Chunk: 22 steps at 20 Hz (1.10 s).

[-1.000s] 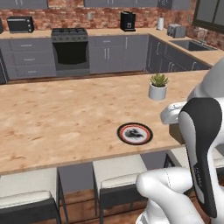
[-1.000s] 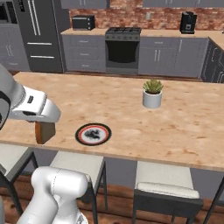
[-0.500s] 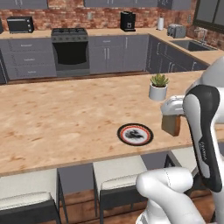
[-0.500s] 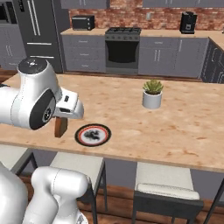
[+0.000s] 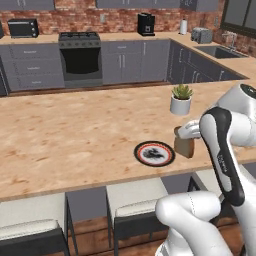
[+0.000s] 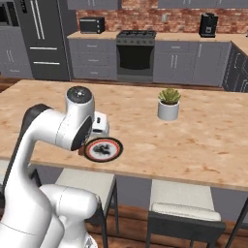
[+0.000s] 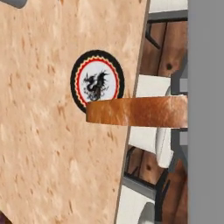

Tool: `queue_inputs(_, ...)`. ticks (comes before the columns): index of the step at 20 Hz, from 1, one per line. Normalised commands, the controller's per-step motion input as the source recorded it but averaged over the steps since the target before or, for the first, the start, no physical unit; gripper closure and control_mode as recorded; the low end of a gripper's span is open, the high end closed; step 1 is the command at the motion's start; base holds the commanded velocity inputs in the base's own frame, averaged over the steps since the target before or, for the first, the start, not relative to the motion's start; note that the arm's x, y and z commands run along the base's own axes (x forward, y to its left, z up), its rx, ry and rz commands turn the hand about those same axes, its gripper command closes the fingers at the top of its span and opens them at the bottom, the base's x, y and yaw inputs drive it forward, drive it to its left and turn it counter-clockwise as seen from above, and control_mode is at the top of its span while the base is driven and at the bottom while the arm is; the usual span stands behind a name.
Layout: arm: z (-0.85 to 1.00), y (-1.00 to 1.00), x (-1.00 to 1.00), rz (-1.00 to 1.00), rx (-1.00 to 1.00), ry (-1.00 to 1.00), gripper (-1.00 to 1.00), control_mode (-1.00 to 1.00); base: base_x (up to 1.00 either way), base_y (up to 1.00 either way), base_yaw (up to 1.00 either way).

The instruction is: Start the toaster. Once the lever pops up, take the bread to the plate on the dining counter.

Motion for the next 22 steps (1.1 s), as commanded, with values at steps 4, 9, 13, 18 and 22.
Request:
queue_inputs(4,-0.32,0.01,0.62,0.00,0.00,-0.12,1.00,-1.00,0.00,0.00,0.00)
queue_inputs(9,-0.32,0.07,0.57,0.00,0.00,-0.08,1.00,-1.00,0.00,0.00,0.00)
queue_inputs(13,-0.39,0.11,0.56,0.00,0.00,-0.06,1.00,-1.00,0.00,0.00,0.00)
queue_inputs(18,-0.46,0.13,0.50,0.00,0.00,0.00,1.00,-1.00,0.00,0.00,0.00)
queue_inputs(22,-0.59,0.08,0.53,0.00,0.00,0.00,1.00,-1.00,0.00,0.00,0.00)
